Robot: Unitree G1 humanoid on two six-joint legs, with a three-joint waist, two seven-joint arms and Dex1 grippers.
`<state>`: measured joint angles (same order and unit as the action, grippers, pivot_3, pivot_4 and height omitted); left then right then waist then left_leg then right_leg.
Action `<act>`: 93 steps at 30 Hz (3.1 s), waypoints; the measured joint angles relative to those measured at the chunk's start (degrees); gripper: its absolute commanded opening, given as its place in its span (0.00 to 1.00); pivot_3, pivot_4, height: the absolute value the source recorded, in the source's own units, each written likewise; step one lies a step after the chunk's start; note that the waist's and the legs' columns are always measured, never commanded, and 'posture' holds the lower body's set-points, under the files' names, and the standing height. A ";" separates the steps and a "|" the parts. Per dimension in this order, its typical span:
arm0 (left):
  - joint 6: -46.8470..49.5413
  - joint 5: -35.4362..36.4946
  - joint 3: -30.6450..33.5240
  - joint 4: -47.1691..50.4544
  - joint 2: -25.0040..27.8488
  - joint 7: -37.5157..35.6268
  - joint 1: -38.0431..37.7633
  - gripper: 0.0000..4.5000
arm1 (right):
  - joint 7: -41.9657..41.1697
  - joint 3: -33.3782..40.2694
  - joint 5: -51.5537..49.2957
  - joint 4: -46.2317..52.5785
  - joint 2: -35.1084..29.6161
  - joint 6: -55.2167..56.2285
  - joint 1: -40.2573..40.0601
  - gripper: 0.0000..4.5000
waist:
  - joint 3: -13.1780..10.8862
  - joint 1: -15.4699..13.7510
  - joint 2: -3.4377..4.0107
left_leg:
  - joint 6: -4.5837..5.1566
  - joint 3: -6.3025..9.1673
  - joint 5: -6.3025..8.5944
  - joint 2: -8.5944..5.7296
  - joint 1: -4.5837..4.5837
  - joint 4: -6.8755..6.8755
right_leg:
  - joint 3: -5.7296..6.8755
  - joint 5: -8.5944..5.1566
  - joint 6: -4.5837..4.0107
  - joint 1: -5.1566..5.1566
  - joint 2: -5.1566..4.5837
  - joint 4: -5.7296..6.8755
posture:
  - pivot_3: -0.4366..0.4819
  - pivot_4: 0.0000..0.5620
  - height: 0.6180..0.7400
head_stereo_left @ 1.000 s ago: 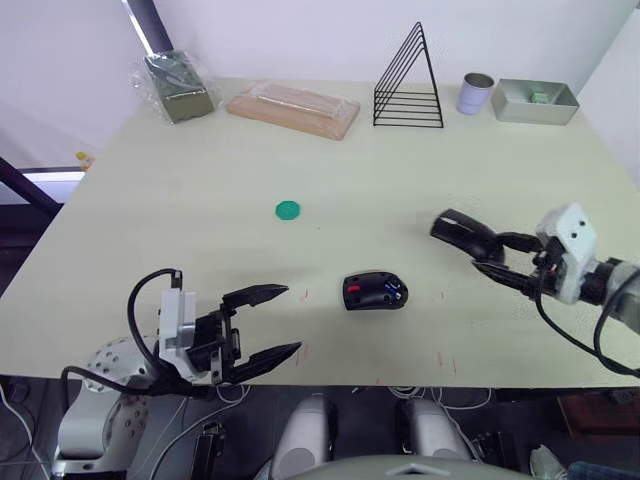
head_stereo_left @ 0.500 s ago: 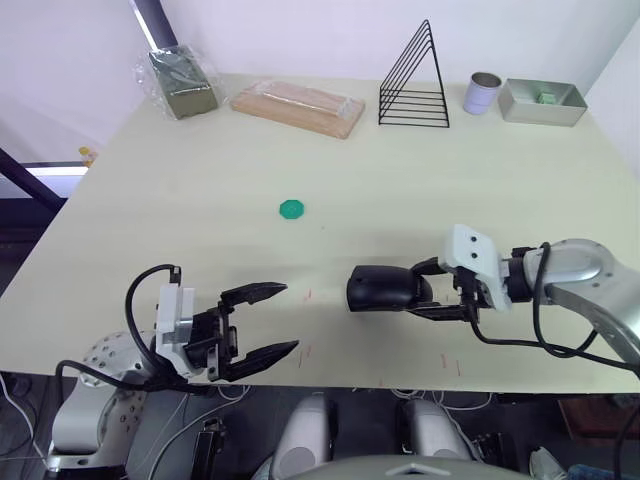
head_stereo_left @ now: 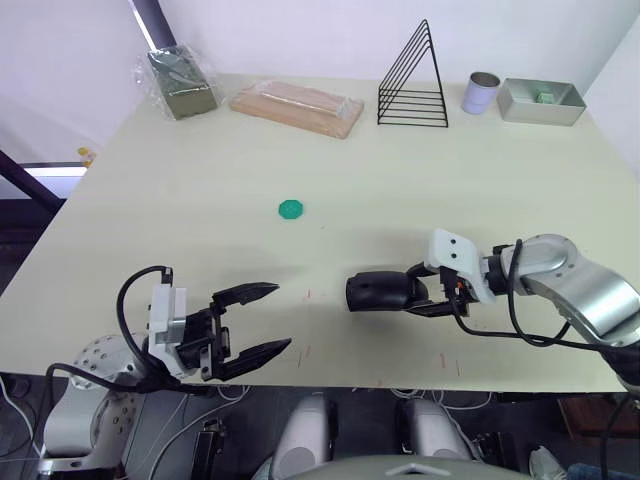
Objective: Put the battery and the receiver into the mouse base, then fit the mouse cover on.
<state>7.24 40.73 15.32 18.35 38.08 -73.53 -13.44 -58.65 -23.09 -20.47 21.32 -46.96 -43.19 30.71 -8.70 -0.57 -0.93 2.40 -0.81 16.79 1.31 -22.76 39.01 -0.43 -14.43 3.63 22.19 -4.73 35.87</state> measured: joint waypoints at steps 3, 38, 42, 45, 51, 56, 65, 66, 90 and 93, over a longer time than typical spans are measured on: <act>0.20 0.01 0.02 0.71 0.01 0.24 -0.41 1.00 | -0.99 -0.96 1.17 -1.17 1.15 0.91 1.01 0.70 | 0.00 0.01 0.00 | -0.01 0.03 0.00 0.00 0.00 -0.03 | -0.09 0.00 0.00 0.01 -0.04 0.00 | 0.48 0.27 1.00; 1.97 0.61 2.09 3.53 0.59 2.81 -2.52 1.00 | -7.03 -2.77 8.06 -8.60 5.69 4.85 3.10 0.70 | 0.01 1.36 0.00 | -0.08 0.01 -0.02 -0.09 0.05 -0.39 | -0.08 0.00 -0.01 0.08 -0.18 -0.05 | 0.48 0.27 1.00; 1.98 0.60 2.12 3.53 0.59 2.80 -2.54 1.00 | -7.32 -3.35 8.71 -8.96 6.84 4.88 4.12 0.70 | 0.01 1.33 0.00 | -0.08 0.01 -0.03 -0.09 0.05 -0.40 | -0.08 0.00 -0.01 0.08 -0.18 -0.05 | 0.48 0.27 1.00; 1.98 0.59 2.12 3.53 0.58 2.80 -2.58 1.00 | -7.63 -3.47 8.99 -9.24 7.17 4.87 4.47 0.70 | 0.01 1.35 0.00 | -0.08 0.01 -0.03 -0.09 0.05 -0.41 | -0.08 0.00 -0.01 0.08 -0.19 -0.05 | 0.48 0.27 1.00; 1.94 0.54 2.12 3.53 0.55 2.80 -3.07 1.00 | -7.94 -3.47 9.80 -9.41 7.68 4.87 4.57 0.70 | 0.02 1.37 0.00 | -0.11 0.01 -0.04 -0.09 0.07 -0.44 | -0.08 0.00 -0.01 0.09 -0.18 -0.05 | 0.48 0.27 1.00; 1.89 0.53 2.13 3.53 0.54 2.79 -3.26 1.00 | -8.31 -3.47 10.36 -9.58 7.89 4.88 4.59 0.70 | 0.02 1.39 -0.01 | -0.13 0.01 -0.05 -0.09 0.09 -0.47 | -0.08 0.01 -0.01 0.09 -0.18 -0.05 | 0.48 0.27 1.00; 1.67 0.51 2.12 3.52 0.53 2.67 -3.43 1.00 | -8.76 -3.47 10.64 -9.55 7.87 4.78 4.59 0.70 | 0.03 1.39 -0.02 | -0.15 0.01 -0.06 -0.09 0.10 -0.51 | -0.08 0.01 -0.01 0.10 -0.18 -0.05 | 0.48 0.27 1.00; 1.62 0.51 2.13 3.52 0.53 2.65 -3.42 1.00 | -8.89 -3.47 10.69 -9.55 7.87 4.78 4.59 0.70 | 0.03 1.39 -0.02 | -0.15 0.01 -0.06 -0.09 0.10 -0.52 | -0.08 0.01 -0.01 0.10 -0.18 -0.05 | 0.48 0.27 1.00; 1.08 0.42 2.12 3.50 0.52 2.53 -3.43 1.00 | -12.31 -5.76 13.30 -12.73 8.97 7.29 8.08 0.70 | 0.03 1.37 -0.01 | -0.17 0.01 -0.09 -0.12 0.11 -0.52 | 0.02 0.01 -0.01 0.11 -0.17 -0.04 | 0.48 0.27 1.00; 1.08 0.42 2.12 3.50 0.51 2.53 -3.42 1.00 | -12.41 -5.77 13.38 -12.88 8.98 7.54 8.09 0.70 | 0.03 1.37 -0.01 | -0.17 0.00 -0.09 -0.12 0.11 -0.52 | 0.10 0.01 -0.01 0.11 -0.17 -0.04 | 0.48 0.27 1.00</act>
<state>8.32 41.15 17.44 21.85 38.59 -71.00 -16.87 -71.07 -28.86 -7.10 8.43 -37.98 -35.65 38.80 -8.67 0.80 -0.94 2.23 -0.81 16.71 1.18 -22.65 38.49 -0.33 -14.42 3.62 22.30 -4.90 35.82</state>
